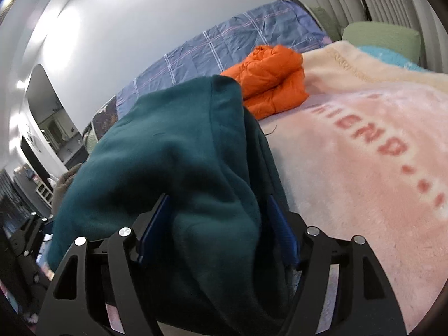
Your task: Fold large clothes
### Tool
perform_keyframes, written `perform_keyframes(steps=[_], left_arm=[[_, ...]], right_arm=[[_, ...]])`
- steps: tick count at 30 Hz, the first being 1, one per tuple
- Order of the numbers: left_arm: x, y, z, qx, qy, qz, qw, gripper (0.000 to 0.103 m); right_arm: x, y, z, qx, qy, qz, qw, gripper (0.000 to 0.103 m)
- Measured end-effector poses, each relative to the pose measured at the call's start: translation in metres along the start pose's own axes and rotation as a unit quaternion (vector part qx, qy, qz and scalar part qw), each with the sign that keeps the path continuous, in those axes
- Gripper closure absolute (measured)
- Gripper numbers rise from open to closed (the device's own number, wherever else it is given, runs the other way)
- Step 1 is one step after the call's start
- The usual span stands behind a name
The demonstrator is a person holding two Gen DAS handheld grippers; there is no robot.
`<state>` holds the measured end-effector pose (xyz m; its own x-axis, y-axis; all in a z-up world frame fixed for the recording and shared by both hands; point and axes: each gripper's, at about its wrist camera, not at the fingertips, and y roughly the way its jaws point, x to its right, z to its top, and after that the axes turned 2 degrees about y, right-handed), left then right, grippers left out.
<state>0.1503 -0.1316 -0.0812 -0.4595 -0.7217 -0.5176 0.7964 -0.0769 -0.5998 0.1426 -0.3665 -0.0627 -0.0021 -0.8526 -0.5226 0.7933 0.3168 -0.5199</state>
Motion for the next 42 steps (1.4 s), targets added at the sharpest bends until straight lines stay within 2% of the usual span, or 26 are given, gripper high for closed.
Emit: perform_keyframes(steps=[3, 6, 11, 14, 19, 22, 25, 29, 31, 34, 36, 38, 41, 42], left_arm=[[-0.009, 0.001, -0.011, -0.009, 0.004, 0.000, 1.0000, 0.013], [0.001, -0.001, -0.012, 0.008, 0.029, 0.023, 0.9993, 0.014], [0.007, -0.012, -0.007, 0.012, 0.010, 0.007, 0.9999, 0.016], [0.026, -0.018, 0.000, 0.027, 0.024, 0.004, 0.9993, 0.016], [0.043, 0.005, -0.006, 0.024, 0.059, 0.066, 0.9958, 0.010], [0.044, 0.010, -0.022, 0.027, 0.092, 0.079, 0.9922, 0.009], [0.033, 0.009, -0.022, 0.007, 0.074, 0.053, 0.9958, 0.009], [0.030, 0.006, -0.019, 0.000, 0.071, 0.036, 0.9968, 0.010], [0.023, -0.001, -0.017, -0.013, 0.058, 0.010, 0.9982, 0.011], [0.007, -0.021, -0.020, -0.033, 0.046, -0.047, 0.9972, 0.020], [-0.009, -0.043, -0.018, -0.022, 0.027, -0.086, 0.9957, 0.028], [-0.028, -0.064, -0.007, 0.005, -0.002, -0.114, 0.9935, 0.030], [-0.060, -0.087, 0.023, 0.073, -0.051, -0.113, 0.9896, 0.032], [-0.068, -0.086, 0.035, 0.092, -0.062, -0.113, 0.9874, 0.037]], right_arm=[[-0.009, 0.003, -0.004, -0.001, -0.025, -0.013, 1.000, 0.033], [-0.005, 0.003, -0.003, -0.005, -0.014, -0.005, 1.000, 0.033], [-0.003, 0.001, -0.003, -0.002, -0.005, -0.005, 1.000, 0.033], [-0.002, 0.001, -0.003, -0.002, 0.001, 0.000, 1.000, 0.033], [-0.001, 0.001, -0.003, -0.003, -0.003, 0.000, 1.000, 0.033], [-0.003, 0.002, -0.003, -0.003, -0.012, -0.002, 1.000, 0.033], [-0.004, 0.003, -0.003, -0.003, -0.014, -0.003, 1.000, 0.033], [-0.003, 0.003, -0.002, -0.004, -0.010, -0.001, 1.000, 0.033], [-0.002, 0.003, -0.001, -0.003, -0.006, 0.000, 1.000, 0.033], [-0.001, 0.003, -0.001, -0.004, -0.001, 0.003, 1.000, 0.033], [-0.002, 0.002, -0.001, -0.002, -0.004, 0.000, 1.000, 0.033], [-0.003, 0.002, -0.002, -0.001, -0.006, -0.003, 1.000, 0.033], [-0.004, 0.002, -0.002, -0.001, -0.005, -0.002, 1.000, 0.033], [-0.004, 0.002, -0.002, -0.001, -0.005, -0.003, 1.000, 0.033]])
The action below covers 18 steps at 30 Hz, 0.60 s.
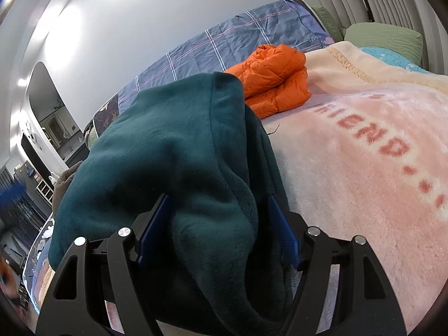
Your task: Fold large clothes
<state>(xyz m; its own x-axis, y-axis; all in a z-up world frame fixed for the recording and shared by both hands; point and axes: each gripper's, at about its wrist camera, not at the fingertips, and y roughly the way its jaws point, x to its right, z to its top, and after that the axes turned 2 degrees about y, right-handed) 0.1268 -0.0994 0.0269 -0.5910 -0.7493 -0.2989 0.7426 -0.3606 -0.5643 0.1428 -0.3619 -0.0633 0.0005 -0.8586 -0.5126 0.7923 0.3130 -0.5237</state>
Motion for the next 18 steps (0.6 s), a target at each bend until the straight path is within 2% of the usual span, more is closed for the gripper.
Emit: perform_keyframes(steps=[2, 4, 6, 8, 10, 11, 12, 13, 14, 18], left_arm=[[-0.013, 0.013, 0.023, 0.017, -0.020, 0.000, 0.9997, 0.048], [-0.026, 0.044, 0.049, 0.017, -0.048, -0.019, 0.9985, 0.058], [-0.037, 0.081, 0.067, 0.000, -0.068, -0.026, 0.9973, 0.070], [-0.049, 0.123, 0.082, -0.030, -0.097, -0.025, 0.9945, 0.076], [-0.060, 0.182, 0.087, -0.084, -0.112, -0.012, 0.9901, 0.076], [-0.058, 0.205, 0.080, -0.109, -0.100, -0.004, 0.9891, 0.078], [-0.050, 0.237, 0.061, -0.156, -0.063, 0.016, 0.9857, 0.078], [-0.047, 0.254, 0.051, -0.181, -0.040, 0.042, 0.9818, 0.078], [-0.050, 0.258, 0.050, -0.186, -0.051, 0.041, 0.9804, 0.078], [-0.050, 0.254, 0.054, -0.183, -0.043, 0.041, 0.9814, 0.078]], right_arm=[[0.000, 0.000, 0.000, 0.000, 0.000, 0.000, 1.000, 0.033], [0.000, 0.000, 0.000, 0.000, 0.001, 0.001, 1.000, 0.033], [0.000, 0.000, 0.000, 0.000, 0.000, 0.001, 1.000, 0.033], [0.000, 0.000, 0.000, 0.000, 0.001, 0.001, 1.000, 0.033], [0.000, 0.000, 0.000, 0.000, 0.001, 0.002, 1.000, 0.033], [0.000, 0.000, 0.000, 0.000, 0.001, 0.005, 1.000, 0.033], [-0.001, 0.001, 0.000, -0.002, -0.002, 0.009, 1.000, 0.033], [-0.005, 0.003, 0.000, -0.006, -0.013, 0.010, 1.000, 0.033], [-0.009, 0.004, -0.001, -0.003, -0.019, -0.002, 1.000, 0.033], [-0.010, 0.003, -0.002, -0.002, -0.018, 0.000, 1.000, 0.032]])
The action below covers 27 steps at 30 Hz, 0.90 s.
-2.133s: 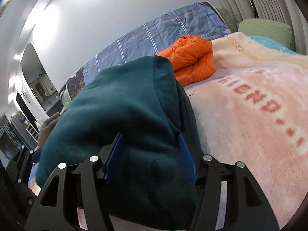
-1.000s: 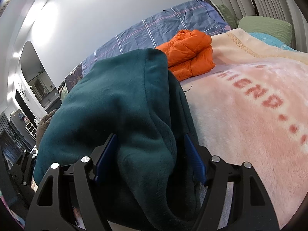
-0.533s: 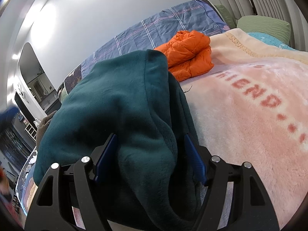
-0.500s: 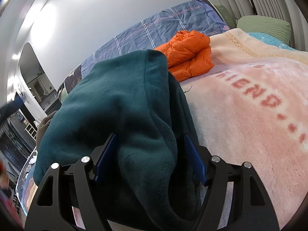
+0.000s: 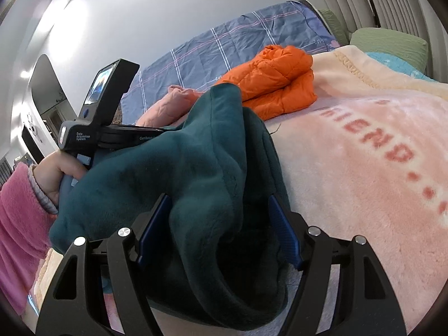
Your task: Fold large clothes
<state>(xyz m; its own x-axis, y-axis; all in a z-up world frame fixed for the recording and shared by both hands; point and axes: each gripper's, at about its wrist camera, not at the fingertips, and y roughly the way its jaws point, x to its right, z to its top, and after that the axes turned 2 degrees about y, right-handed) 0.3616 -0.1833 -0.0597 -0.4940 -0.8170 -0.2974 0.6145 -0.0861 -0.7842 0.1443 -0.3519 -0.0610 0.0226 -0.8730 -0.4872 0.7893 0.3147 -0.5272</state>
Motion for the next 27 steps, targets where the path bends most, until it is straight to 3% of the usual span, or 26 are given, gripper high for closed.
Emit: perform_keyframes(steps=[5, 7, 9, 12, 14, 15, 17, 18, 20, 22, 27], left_arm=[[-0.001, -0.008, -0.001, 0.004, 0.006, -0.002, 1.0000, 0.079], [0.003, -0.013, 0.010, 0.010, 0.029, 0.002, 0.9995, 0.080], [0.009, -0.031, 0.022, 0.033, 0.056, -0.004, 0.9979, 0.074], [0.013, -0.053, 0.050, 0.059, 0.039, -0.090, 0.9935, 0.073], [0.031, -0.060, 0.064, 0.074, 0.056, -0.121, 0.9883, 0.068], [0.047, -0.051, 0.068, 0.068, 0.084, -0.129, 0.9858, 0.056], [0.070, -0.009, 0.063, 0.008, 0.118, -0.122, 0.9855, 0.049], [0.071, 0.027, 0.059, -0.042, 0.103, -0.125, 0.9859, 0.046], [0.055, 0.047, 0.063, -0.066, 0.047, -0.161, 0.9836, 0.042], [0.052, 0.049, 0.063, -0.071, 0.038, -0.172, 0.9818, 0.042], [0.062, 0.044, 0.061, -0.056, 0.056, -0.141, 0.9868, 0.040]], right_arm=[[0.000, -0.001, -0.002, 0.000, 0.007, 0.004, 1.000, 0.032], [0.002, -0.002, -0.003, 0.001, 0.018, 0.009, 1.000, 0.032], [0.004, -0.003, -0.004, 0.002, 0.023, 0.013, 1.000, 0.031], [0.000, -0.004, -0.005, 0.003, 0.016, 0.009, 1.000, 0.030], [0.001, -0.005, -0.006, 0.003, 0.019, 0.011, 1.000, 0.030], [0.002, -0.005, -0.006, 0.003, 0.020, 0.012, 1.000, 0.030], [0.002, -0.005, -0.006, 0.001, 0.021, 0.010, 1.000, 0.030], [0.004, -0.002, -0.005, -0.003, 0.021, 0.006, 1.000, 0.030], [0.006, -0.001, -0.003, -0.003, 0.027, 0.007, 1.000, 0.030], [0.005, 0.000, -0.003, -0.003, 0.024, 0.007, 1.000, 0.030], [0.007, 0.000, -0.002, -0.003, 0.026, 0.008, 1.000, 0.030]])
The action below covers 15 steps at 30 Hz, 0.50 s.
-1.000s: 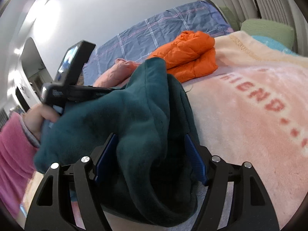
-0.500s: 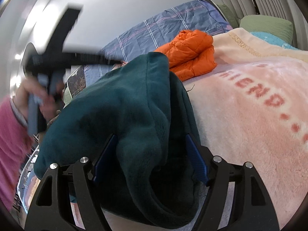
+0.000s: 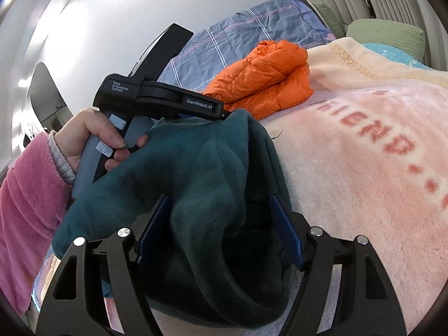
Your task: Fold large clothes
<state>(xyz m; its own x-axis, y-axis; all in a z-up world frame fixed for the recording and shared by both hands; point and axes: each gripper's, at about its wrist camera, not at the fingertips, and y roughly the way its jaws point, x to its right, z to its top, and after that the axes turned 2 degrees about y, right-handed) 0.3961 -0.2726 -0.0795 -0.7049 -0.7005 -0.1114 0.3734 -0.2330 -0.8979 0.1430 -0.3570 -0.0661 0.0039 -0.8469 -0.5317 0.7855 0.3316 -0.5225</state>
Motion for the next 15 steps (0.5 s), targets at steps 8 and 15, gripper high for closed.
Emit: perform_keyframes(steps=[8, 15], left_arm=[[0.004, -0.016, -0.011, 0.019, 0.009, 0.032, 0.9993, 0.040], [0.001, -0.015, -0.010, 0.014, 0.008, 0.029, 0.9995, 0.040]], right_arm=[[-0.015, -0.038, 0.012, 0.034, -0.003, -0.062, 0.998, 0.027], [-0.034, -0.050, 0.032, 0.039, -0.021, -0.023, 0.999, 0.079]])
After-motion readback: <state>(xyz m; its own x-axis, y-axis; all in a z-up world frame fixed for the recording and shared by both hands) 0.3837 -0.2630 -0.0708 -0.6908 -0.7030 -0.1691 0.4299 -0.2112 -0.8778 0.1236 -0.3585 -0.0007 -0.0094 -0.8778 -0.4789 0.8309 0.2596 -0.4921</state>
